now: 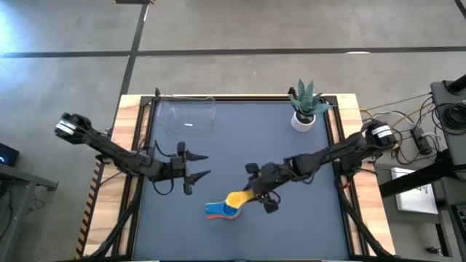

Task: Nest measuring cups in basket
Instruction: Stack the yellow measuring cup on the top of the blue measuring cup

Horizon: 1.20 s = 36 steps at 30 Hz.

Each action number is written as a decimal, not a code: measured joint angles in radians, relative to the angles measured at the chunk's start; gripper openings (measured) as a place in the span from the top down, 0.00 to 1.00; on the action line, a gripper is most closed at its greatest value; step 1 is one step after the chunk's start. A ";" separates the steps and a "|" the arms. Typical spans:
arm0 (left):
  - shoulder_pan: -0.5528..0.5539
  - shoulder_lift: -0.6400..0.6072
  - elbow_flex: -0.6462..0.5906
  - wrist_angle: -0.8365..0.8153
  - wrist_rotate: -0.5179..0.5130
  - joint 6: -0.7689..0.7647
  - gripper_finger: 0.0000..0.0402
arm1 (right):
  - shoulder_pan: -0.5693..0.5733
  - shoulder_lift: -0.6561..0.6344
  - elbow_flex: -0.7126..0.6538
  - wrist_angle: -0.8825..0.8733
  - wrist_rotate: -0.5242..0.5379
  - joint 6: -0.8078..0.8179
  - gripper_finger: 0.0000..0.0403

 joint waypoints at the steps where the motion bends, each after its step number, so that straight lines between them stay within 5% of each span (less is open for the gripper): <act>1: 0.001 0.007 0.000 0.011 0.002 0.000 0.42 | 0.007 0.014 0.000 0.016 -0.001 0.001 0.64; 4: 0.007 0.027 0.000 0.041 0.029 -0.007 0.42 | 0.017 0.066 0.031 0.032 -0.001 0.000 0.64; 13: 0.019 0.109 0.047 0.044 0.334 -0.007 0.42 | 0.016 0.147 0.131 -0.034 -0.003 -0.040 0.64; 17: 0.015 0.178 0.129 -0.034 0.425 0.050 0.42 | 0.010 0.125 0.131 -0.032 -0.106 -0.047 0.64; 26: -0.008 0.348 0.456 -0.375 0.421 0.239 0.42 | -0.028 0.069 0.114 0.080 -0.481 -0.042 0.64; 36: -0.033 0.424 0.572 -0.430 0.453 0.290 0.42 | -0.029 0.058 0.077 0.179 -0.582 -0.051 0.63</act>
